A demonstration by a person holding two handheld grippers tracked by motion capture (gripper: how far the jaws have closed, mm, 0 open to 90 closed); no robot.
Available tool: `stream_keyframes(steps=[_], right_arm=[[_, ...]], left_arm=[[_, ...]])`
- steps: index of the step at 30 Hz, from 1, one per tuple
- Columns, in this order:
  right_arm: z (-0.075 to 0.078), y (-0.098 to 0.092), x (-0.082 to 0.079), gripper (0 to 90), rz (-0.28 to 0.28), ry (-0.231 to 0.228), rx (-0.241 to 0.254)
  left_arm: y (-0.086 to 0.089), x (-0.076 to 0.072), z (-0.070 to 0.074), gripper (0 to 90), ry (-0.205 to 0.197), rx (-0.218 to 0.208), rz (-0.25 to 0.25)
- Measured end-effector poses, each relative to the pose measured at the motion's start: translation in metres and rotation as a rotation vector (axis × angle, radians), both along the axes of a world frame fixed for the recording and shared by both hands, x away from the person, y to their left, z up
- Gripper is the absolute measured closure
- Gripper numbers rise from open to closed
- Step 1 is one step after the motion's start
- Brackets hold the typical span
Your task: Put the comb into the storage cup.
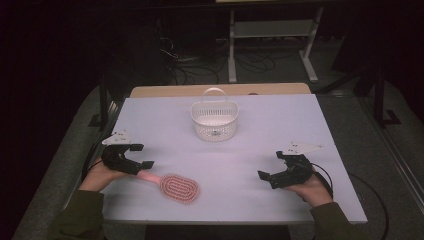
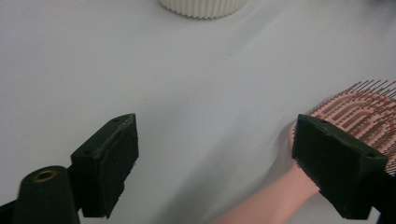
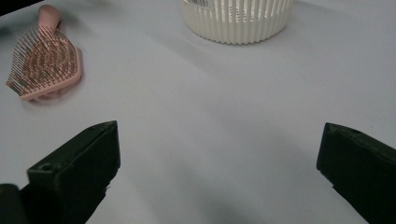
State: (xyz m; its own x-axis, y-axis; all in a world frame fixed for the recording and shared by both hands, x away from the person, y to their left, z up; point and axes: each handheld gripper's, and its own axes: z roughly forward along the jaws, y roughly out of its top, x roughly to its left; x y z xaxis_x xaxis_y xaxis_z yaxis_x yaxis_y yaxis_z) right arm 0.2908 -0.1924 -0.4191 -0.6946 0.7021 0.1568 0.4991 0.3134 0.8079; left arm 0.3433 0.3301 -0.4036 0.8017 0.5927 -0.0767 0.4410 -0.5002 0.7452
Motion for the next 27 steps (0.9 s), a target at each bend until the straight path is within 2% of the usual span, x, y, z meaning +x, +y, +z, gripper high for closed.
stream_keyframes(steps=[3,12,13,17,22,27], right_arm=[[-0.001,0.000,0.000,0.0,0.001,0.004,-0.001],[-0.001,0.000,0.000,0.0,-0.003,0.005,-0.004],[-0.001,0.000,0.000,0.0,-0.003,0.005,-0.004],[-0.001,0.000,0.001,0.0,-0.003,0.008,-0.004],[-0.001,0.000,0.001,0.0,-0.003,0.010,-0.003],[-0.002,0.000,0.001,0.0,-0.002,0.010,-0.003]], left_arm=[[0.003,0.003,-0.001,22.4,0.012,-0.007,0.006],[0.009,0.009,-0.005,48.9,0.033,0.000,0.001],[0.009,0.009,-0.005,48.9,0.041,-0.001,0.003],[0.012,0.010,-0.009,61.0,0.064,0.026,0.011],[0.013,0.011,-0.013,71.0,0.077,0.071,0.025],[0.015,0.012,-0.015,78.2,0.092,0.086,0.027]])
